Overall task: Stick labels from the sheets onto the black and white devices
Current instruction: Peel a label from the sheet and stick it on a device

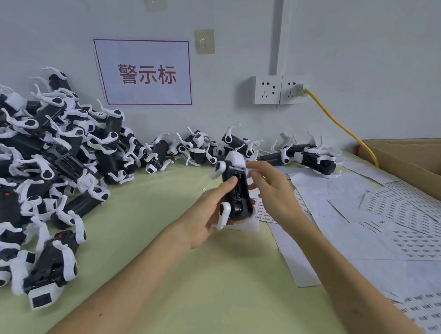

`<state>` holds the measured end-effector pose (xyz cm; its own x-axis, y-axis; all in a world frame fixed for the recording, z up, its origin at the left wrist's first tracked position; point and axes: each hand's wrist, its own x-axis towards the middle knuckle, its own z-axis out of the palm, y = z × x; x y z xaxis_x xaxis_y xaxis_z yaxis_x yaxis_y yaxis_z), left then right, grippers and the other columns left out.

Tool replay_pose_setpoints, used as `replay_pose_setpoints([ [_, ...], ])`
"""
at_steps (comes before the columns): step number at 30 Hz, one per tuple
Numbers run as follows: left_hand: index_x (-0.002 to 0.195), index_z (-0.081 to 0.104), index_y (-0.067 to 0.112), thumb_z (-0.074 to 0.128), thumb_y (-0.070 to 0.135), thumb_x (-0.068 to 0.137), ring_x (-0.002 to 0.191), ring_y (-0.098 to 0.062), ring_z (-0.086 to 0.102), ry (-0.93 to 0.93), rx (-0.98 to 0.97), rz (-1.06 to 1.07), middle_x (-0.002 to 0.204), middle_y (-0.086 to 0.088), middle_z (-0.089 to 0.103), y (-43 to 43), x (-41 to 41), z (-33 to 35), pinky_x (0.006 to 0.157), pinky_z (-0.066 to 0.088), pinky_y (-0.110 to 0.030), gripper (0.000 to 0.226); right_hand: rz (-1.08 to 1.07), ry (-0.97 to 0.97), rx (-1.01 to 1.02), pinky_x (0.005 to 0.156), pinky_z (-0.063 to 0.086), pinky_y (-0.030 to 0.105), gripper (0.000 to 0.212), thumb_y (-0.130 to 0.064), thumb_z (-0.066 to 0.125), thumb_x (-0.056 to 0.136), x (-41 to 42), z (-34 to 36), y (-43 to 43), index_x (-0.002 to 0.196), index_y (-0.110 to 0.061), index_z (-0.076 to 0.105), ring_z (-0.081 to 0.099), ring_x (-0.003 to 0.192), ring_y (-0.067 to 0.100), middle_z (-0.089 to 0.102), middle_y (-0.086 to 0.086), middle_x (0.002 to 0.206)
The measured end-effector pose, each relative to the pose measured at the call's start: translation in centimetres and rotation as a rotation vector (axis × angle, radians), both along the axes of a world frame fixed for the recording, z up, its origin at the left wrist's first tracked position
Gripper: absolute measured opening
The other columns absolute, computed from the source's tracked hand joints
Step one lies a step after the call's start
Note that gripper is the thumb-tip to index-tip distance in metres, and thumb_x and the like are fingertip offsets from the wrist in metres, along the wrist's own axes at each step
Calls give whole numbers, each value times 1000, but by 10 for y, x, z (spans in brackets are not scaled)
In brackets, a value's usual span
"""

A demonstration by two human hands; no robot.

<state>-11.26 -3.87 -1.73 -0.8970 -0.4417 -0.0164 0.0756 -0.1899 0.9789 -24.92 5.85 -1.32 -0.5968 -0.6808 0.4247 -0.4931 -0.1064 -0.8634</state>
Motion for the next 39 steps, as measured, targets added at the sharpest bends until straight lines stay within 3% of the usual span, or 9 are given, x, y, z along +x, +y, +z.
replay_pose_setpoints([
  [3, 94, 84, 22, 74, 58, 72, 92, -20, 76, 61, 117, 138, 109, -9, 78, -14, 0, 1, 80, 61, -32, 43, -85, 31, 74, 73, 46, 17, 28, -14, 48, 105, -5, -3, -1, 123, -24, 67, 62, 93, 5, 70, -6, 111],
  [7, 70, 76, 19, 71, 62, 72, 79, -13, 72, 104, 169, 273, 90, -3, 76, -31, 6, 3, 65, 25, -29, 43, -134, 241, 421, 99, 45, 36, 42, -29, 65, 98, -13, -12, -2, 138, -27, 55, 56, 117, 17, 59, 0, 139],
  [11, 103, 74, 12, 77, 55, 70, 75, -15, 69, 116, 333, 246, 85, -1, 70, -37, 10, 5, 66, 54, -25, 54, -115, 459, 694, 116, 22, 47, 70, -55, 62, 94, -11, -25, -8, 153, -29, 37, 30, 147, 22, 40, -2, 159],
  [13, 121, 69, 11, 77, 54, 70, 68, -17, 63, 72, 330, 227, 81, -1, 67, -37, 12, 6, 65, 50, -27, 68, -159, 473, 676, 118, 18, 46, 70, -55, 59, 96, -15, -29, -10, 155, -27, 34, 27, 150, 21, 39, -1, 160],
  [18, 101, 70, 15, 81, 51, 68, 65, -17, 63, 27, 365, 166, 78, 0, 67, -33, 14, 9, 59, 50, -27, 50, -199, 429, 730, 113, 25, 43, 73, -54, 69, 88, -23, -29, -8, 150, -26, 41, 45, 134, 25, 53, 1, 142],
  [25, 77, 76, 21, 88, 38, 60, 74, -17, 71, 30, 357, 186, 87, 0, 72, -34, 12, 8, 76, 50, -29, 28, -296, 265, 335, 68, 48, 28, 22, -14, 63, 91, -22, -16, -4, 109, -27, 66, 58, 80, 16, 57, -9, 88],
  [28, 66, 70, 24, 88, 37, 63, 76, -14, 67, -14, 356, 211, 89, 4, 71, -30, 14, 10, 43, 43, -13, 22, -292, 125, 129, 52, 42, 14, 16, -12, 61, 95, -22, -10, -2, 97, -27, 67, 57, 69, 5, 62, -10, 83],
  [34, 85, 67, 16, 72, 20, 91, 87, -14, 72, -2, 210, 249, 109, -3, 76, -21, 12, 9, 56, 55, -20, 9, -250, -103, -94, 59, 43, 26, 18, -15, 53, 100, -17, -4, -1, 97, -31, 61, 65, 81, 14, 62, -10, 93],
  [39, 70, 65, 28, 82, 14, 80, 82, -18, 67, 39, 63, 279, 86, -2, 69, -13, 6, 5, 42, 37, -18, 24, -159, -203, -130, 68, 48, 32, 29, -8, 56, 99, -13, 1, 1, 85, -31, 66, 61, 81, 15, 63, -9, 92],
])
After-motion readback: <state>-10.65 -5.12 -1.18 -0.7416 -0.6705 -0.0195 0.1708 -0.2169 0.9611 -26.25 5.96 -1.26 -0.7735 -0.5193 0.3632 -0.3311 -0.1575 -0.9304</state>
